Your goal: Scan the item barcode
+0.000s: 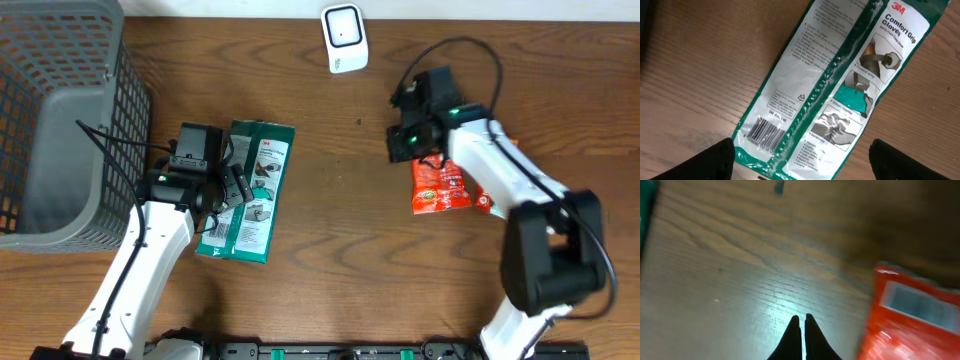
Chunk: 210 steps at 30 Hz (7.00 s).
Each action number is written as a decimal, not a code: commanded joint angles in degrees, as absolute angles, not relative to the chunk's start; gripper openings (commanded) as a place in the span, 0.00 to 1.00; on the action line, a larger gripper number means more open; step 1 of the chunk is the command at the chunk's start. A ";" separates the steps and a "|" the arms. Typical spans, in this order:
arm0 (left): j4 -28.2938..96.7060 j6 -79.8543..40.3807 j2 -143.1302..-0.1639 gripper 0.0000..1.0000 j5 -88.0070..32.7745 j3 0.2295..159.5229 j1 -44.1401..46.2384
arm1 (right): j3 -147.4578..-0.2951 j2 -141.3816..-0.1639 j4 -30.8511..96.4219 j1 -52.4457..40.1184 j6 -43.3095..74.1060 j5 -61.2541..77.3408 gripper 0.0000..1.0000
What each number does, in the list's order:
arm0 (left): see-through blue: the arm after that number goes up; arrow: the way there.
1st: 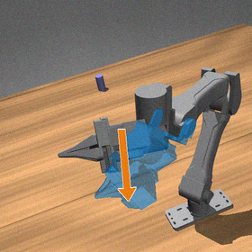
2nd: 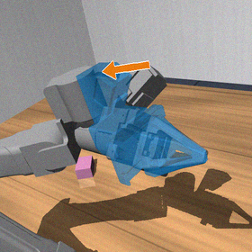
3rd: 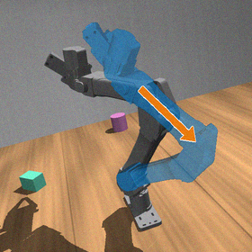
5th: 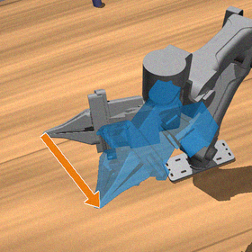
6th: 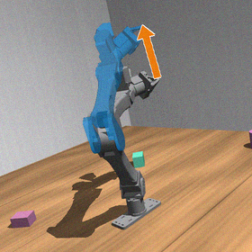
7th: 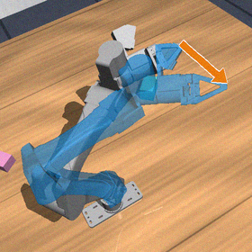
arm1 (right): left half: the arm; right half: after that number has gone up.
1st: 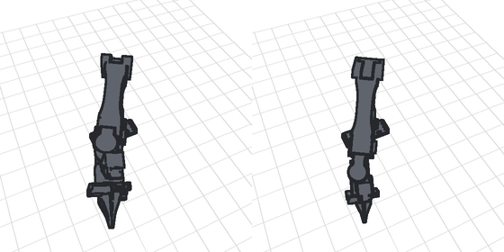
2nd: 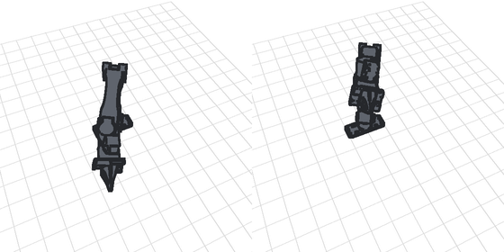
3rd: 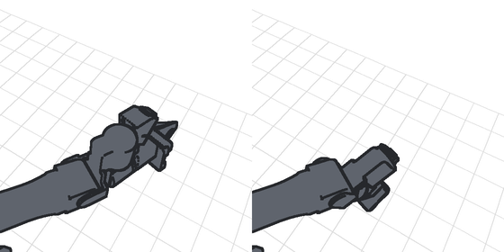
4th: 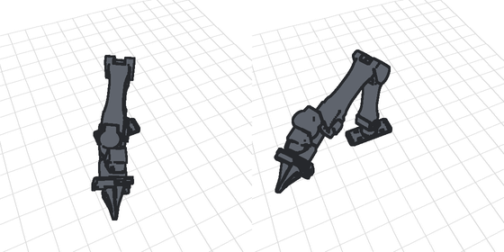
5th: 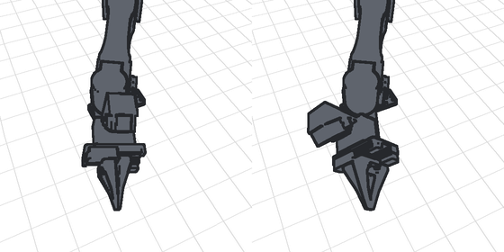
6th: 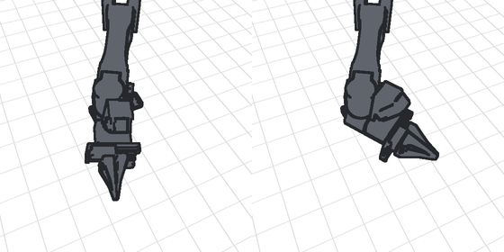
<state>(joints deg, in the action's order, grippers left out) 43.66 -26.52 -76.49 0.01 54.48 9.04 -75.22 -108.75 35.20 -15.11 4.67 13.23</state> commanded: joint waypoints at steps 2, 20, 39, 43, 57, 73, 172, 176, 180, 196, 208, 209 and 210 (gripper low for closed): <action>43.90 -25.76 -76.84 0.86 0.69 55.09 8.80 | -72.95 -114.56 32.75 -16.19 5.32 13.13 0.01; 43.90 -25.76 -76.84 0.86 0.69 55.09 8.80 | -72.97 -115.18 43.35 -12.97 5.74 -26.00 0.06; 43.90 -25.76 -76.84 0.87 0.69 55.09 8.80 | -72.97 -115.18 38.30 -13.85 9.21 5.32 0.37; 43.90 -25.76 -76.84 0.86 0.69 55.09 8.80 | -72.97 -115.18 36.67 -14.70 9.21 11.97 0.40; 43.05 -25.78 -76.84 0.86 0.69 55.09 8.80 | -72.97 -115.18 32.82 -20.53 9.21 21.32 0.50; 34.15 -20.12 -78.13 0.07 4.62 51.42 8.78 | -72.97 -115.18 30.79 -24.53 9.19 21.30 0.50; 24.34 -17.96 -101.51 0.35 -23.11 47.13 7.49 | -59.02 -115.20 0.75 -36.93 23.97 50.37 0.44; 24.34 -17.96 -101.51 0.35 -23.11 47.11 7.49 | -59.02 -115.20 0.64 -38.11 23.94 48.62 0.44; 24.29 -17.96 -101.51 0.35 -23.11 47.11 7.49 | -59.02 -115.20 0.73 -38.13 23.94 47.20 0.43; 23.94 -18.13 -101.51 0.36 -23.11 47.11 7.49 | -59.02 -115.20 0.82 -37.50 23.94 45.69 0.32; 24.32 -17.58 -100.14 0.41 -23.99 47.53 7.42 | -59.02 -115.18 2.83 -36.95 17.56 46.87 0.27; 24.56 -16.99 -99.37 0.41 -23.99 47.68 7.42 | -59.02 -115.18 3.25 -36.71 17.02 47.05 0.27; 24.77 -16.29 -98.41 0.41 -23.99 47.83 7.42 | -59.02 -115.18 3.46 -36.42 17.06 47.05 0.26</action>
